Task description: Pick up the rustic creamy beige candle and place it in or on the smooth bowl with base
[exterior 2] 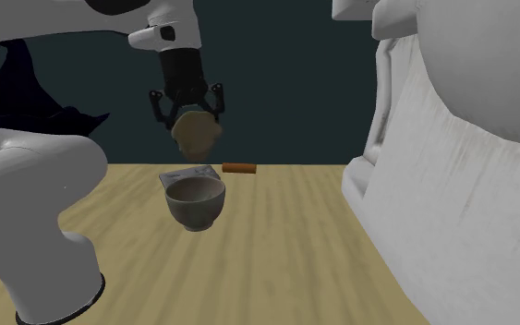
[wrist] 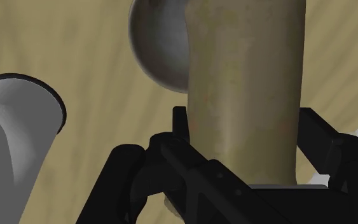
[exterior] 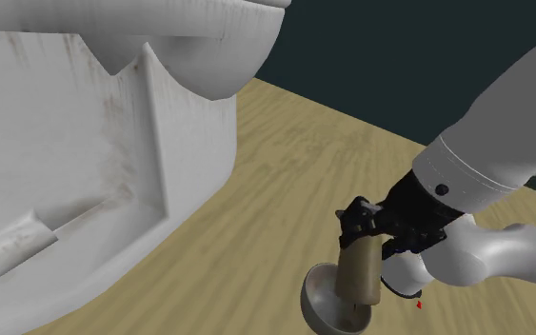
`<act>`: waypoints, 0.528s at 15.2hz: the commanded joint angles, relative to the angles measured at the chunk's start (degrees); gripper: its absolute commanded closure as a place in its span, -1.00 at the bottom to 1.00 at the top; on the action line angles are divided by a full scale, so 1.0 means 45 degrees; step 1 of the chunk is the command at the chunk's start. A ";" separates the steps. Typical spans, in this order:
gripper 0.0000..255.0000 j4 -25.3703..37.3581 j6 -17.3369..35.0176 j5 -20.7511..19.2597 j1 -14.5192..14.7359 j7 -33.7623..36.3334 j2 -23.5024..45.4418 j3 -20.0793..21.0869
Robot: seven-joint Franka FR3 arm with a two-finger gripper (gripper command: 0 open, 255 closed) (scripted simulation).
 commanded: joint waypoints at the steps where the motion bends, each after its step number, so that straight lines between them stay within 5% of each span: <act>1: 1.00 -0.0273 -0.0267 0.0067 0.0317 0.0148 -0.0477 -0.0041; 8: 1.00 -0.1464 0.0515 0.0763 0.0714 0.0203 -0.0861 0.0678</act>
